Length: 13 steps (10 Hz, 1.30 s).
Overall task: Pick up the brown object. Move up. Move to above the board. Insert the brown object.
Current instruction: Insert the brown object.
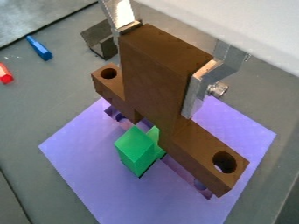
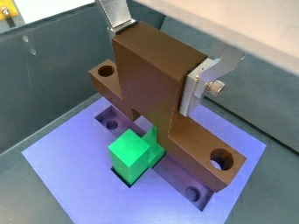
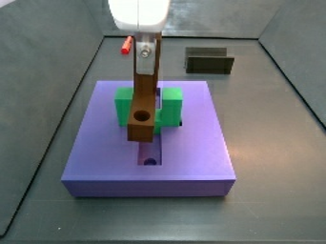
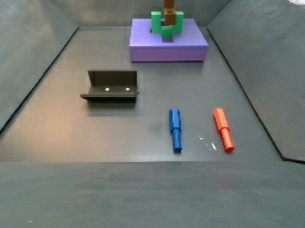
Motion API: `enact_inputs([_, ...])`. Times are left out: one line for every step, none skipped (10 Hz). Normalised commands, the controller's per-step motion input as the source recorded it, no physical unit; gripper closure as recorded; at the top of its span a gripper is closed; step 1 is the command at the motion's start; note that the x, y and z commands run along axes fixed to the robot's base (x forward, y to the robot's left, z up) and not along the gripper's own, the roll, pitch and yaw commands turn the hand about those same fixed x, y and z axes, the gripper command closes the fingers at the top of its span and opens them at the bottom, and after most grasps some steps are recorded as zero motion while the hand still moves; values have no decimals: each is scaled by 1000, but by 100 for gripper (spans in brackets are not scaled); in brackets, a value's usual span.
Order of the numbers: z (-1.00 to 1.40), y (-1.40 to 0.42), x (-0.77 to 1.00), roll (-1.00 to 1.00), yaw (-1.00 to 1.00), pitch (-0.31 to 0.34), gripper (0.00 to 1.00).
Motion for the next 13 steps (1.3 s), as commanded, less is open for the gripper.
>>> enact_inputs([-211, 0, 3, 0, 63, 0, 100])
enact_inputs([-329, 0, 0, 0, 66, -51, 100])
enact_inputs([-351, 0, 0, 0, 54, -61, 100])
enact_inputs([-331, 0, 0, 0, 57, -54, 100])
enact_inputs([-306, 0, 0, -13, 74, -51, 100])
enact_inputs([-223, 0, 51, 0, 91, -11, 100])
enact_inputs([-206, 0, 37, 0, 89, 0, 100])
enact_inputs([-143, 0, 20, 47, 131, 0, 100])
enact_inputs([-129, 0, 49, 57, 163, 0, 100])
enact_inputs([-131, 0, 69, 57, 169, 0, 100])
enact_inputs([-146, 0, 69, 73, 189, 0, 100])
enact_inputs([-171, 0, 63, 91, 211, 0, 100])
enact_inputs([-194, 0, 77, 67, 169, 0, 100])
